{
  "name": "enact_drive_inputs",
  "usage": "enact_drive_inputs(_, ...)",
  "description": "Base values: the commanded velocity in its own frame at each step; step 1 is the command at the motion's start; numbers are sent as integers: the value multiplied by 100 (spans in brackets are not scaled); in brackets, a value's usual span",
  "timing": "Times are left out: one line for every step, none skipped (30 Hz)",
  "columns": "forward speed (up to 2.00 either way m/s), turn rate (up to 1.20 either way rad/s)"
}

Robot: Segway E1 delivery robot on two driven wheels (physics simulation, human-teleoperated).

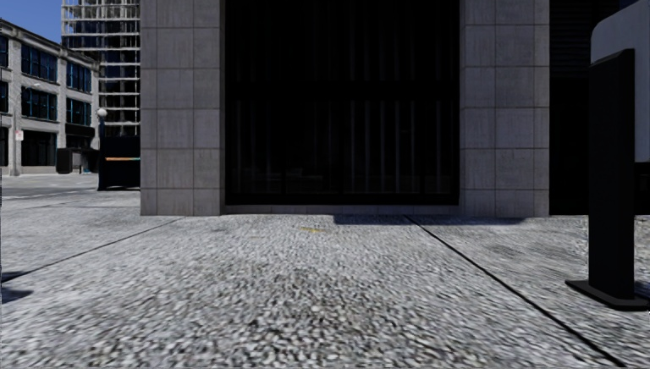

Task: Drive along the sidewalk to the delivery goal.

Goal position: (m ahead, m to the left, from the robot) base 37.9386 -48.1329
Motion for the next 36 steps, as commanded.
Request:
enact_drive_inputs(200,-77)
enact_drive_inputs(200,-77)
enact_drive_inputs(200,-77)
enact_drive_inputs(200,-77)
enact_drive_inputs(200,-77)
enact_drive_inputs(200,-77)
enact_drive_inputs(200,-77)
enact_drive_inputs(200,-77)
enact_drive_inputs(200,-75)
enact_drive_inputs(200,-67)
enact_drive_inputs(200,-67)
enact_drive_inputs(200,-53)
enact_drive_inputs(200,-49)
enact_drive_inputs(200,-49)
enact_drive_inputs(200,-46)
enact_drive_inputs(200,-32)
enact_drive_inputs(200,-22)
enact_drive_inputs(200,-22)
enact_drive_inputs(200,-18)
enact_drive_inputs(200,-16)
enact_drive_inputs(200,-16)
enact_drive_inputs(200,-16)
enact_drive_inputs(200,-16)
enact_drive_inputs(200,-25)
enact_drive_inputs(200,-25)
enact_drive_inputs(200,-51)
enact_drive_inputs(200,-64)
enact_drive_inputs(200,-72)
enact_drive_inputs(200,-72)
enact_drive_inputs(200,-79)
enact_drive_inputs(196,-120)
enact_drive_inputs(196,-120)
enact_drive_inputs(192,-120)
enact_drive_inputs(191,-120)
enact_drive_inputs(191,-120)
enact_drive_inputs(191,-120)
